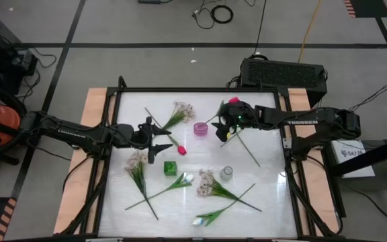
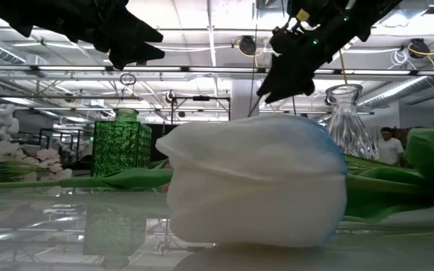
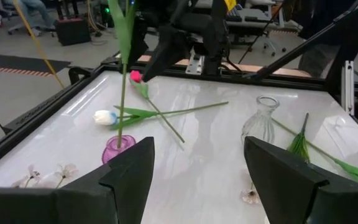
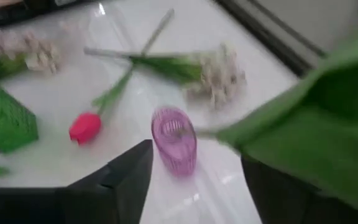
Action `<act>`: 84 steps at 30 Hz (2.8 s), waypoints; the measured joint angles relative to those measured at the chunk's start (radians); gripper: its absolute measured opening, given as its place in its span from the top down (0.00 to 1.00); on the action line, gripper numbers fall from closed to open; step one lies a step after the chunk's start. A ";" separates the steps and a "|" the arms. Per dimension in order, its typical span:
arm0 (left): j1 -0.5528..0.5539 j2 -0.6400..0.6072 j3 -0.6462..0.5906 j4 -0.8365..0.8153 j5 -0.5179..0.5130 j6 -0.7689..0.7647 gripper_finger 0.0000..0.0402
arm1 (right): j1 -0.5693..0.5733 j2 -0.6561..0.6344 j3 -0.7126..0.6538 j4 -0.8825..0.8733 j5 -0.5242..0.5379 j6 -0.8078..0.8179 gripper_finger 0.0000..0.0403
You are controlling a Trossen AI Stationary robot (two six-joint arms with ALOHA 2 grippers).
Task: Sort flowers into vase by color
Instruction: Put the bottom right red flower into the purple vase, then put the right red flower into the purple vase
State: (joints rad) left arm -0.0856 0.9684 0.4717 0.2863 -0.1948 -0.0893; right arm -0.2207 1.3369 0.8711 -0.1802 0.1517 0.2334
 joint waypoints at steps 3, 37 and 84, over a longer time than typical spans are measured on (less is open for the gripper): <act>0.001 0.000 0.000 -0.007 -0.008 0.002 0.36 | 0.000 -0.024 -0.001 -0.059 -0.001 0.018 0.35; 0.000 0.000 0.000 -0.052 0.019 -0.011 0.36 | 0.186 -0.236 -0.012 -0.662 0.270 0.538 0.28; 0.001 0.000 0.000 -0.020 0.004 0.027 0.36 | 0.151 0.088 -0.493 0.095 0.607 1.190 0.48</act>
State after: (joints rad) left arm -0.0845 0.9681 0.4717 0.2666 -0.1913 -0.0624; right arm -0.0699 1.4254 0.3782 -0.0853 0.7587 1.4233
